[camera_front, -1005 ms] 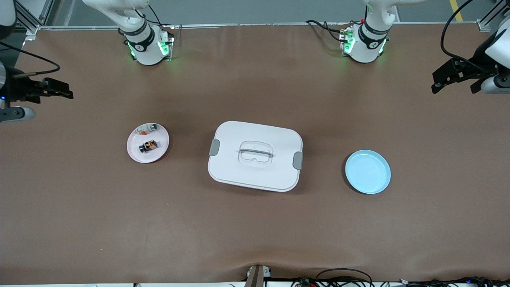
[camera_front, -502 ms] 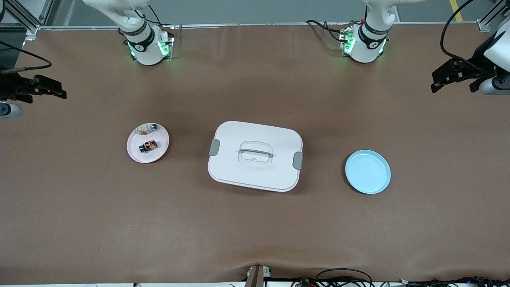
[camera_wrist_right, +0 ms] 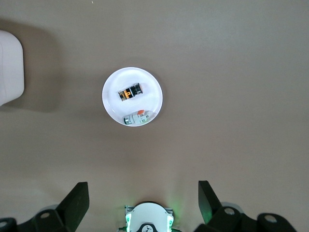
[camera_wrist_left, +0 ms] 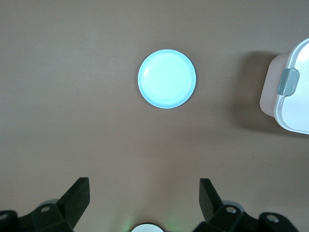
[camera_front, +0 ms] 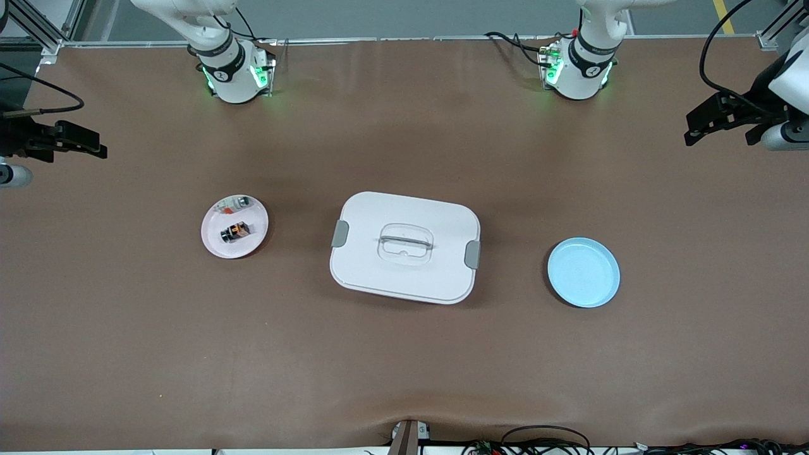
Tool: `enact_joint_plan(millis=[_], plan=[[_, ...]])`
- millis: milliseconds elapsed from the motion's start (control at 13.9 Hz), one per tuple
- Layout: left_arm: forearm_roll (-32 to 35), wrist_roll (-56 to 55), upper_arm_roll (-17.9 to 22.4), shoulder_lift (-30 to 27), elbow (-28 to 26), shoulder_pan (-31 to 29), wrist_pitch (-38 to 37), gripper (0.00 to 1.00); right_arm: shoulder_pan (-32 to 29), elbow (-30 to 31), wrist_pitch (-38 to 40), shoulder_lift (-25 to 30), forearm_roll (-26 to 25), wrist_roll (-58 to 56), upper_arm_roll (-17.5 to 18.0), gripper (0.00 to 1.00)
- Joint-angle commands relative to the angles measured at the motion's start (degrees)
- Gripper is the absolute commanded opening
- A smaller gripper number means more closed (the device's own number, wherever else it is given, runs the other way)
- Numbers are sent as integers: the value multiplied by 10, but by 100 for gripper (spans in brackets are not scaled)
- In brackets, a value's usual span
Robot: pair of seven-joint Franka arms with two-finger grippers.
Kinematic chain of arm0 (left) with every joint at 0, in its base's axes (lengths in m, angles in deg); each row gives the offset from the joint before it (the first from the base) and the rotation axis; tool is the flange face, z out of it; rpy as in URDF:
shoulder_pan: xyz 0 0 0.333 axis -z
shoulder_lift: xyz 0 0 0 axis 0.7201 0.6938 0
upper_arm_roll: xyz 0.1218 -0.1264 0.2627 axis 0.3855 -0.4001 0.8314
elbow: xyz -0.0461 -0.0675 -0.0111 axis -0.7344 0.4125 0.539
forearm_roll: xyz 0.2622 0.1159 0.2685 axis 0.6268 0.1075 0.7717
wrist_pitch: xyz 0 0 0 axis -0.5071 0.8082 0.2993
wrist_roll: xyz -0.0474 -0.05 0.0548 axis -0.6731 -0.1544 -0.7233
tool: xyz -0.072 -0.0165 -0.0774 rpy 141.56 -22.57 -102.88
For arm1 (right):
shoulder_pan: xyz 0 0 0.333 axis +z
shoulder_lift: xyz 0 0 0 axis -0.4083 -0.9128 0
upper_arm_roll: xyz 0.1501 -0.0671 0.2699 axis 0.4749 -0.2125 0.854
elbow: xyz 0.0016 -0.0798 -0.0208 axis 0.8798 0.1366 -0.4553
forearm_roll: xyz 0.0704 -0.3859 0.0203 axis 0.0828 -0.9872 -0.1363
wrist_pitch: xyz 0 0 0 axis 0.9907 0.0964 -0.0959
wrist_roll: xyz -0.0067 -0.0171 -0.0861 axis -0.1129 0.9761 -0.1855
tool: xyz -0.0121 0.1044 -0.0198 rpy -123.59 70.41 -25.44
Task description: Transfer orange switch to right arm and place
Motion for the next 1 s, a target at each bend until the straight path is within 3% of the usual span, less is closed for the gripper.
enact_joint_plan(millis=[0, 144, 359, 933], plan=[[-3, 7, -4, 0, 4, -4, -8, 100, -7, 25, -21, 25, 9, 16, 6, 100], [-3, 8, -5, 0, 4, -4, -9, 100, -8, 48, -43, 44, 22, 16, 6, 100], [-2, 11, -5, 0, 4, -4, -9, 100, -9, 129, -108, 100, 48, 16, 5, 100], [-1, 12, -6, 1, 5, -4, -6, 100, -8, 128, -88, 102, 38, 11, 6, 100]])
